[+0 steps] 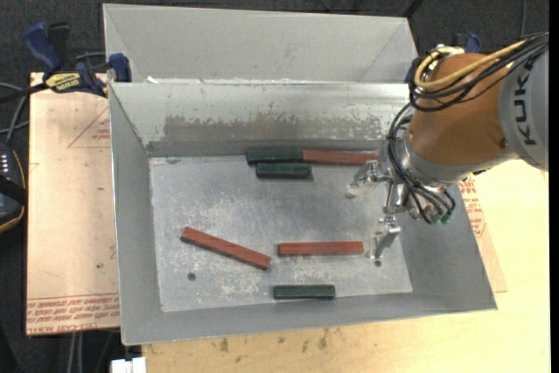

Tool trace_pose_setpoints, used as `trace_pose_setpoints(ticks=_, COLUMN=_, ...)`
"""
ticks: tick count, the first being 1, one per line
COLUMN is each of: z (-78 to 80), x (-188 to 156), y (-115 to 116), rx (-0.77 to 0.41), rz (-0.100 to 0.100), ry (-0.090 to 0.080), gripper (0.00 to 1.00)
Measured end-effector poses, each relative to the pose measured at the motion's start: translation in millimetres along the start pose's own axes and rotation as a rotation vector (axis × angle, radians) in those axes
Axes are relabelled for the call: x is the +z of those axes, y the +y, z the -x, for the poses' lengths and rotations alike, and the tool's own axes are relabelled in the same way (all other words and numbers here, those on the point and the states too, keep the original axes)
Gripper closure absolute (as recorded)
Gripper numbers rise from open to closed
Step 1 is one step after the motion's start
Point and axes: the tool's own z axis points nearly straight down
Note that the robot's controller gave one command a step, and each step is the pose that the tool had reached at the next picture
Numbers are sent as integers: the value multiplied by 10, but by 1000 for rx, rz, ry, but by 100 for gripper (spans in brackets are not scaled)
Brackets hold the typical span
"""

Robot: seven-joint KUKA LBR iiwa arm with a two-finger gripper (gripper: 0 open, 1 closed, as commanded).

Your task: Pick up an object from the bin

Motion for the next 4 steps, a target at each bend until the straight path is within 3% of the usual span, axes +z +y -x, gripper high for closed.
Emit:
trace_pose_setpoints(ticks=1, z=98, x=-601, y=-43, rx=-10, rz=0, ry=-1, gripper=0)
trace_pose_setpoints(ticks=2, z=97, x=-538, y=-7, rx=-34, rz=-5, ry=-19, gripper=0)
trace_pose_setpoints(ticks=3, z=-71, x=717, y=41, rx=-115, rz=-3, ry=-12, gripper=100)
trace_pose_setpoints(ticks=4, z=-71, x=717, y=41, rx=-116, rz=-4, ry=-12, gripper=100)
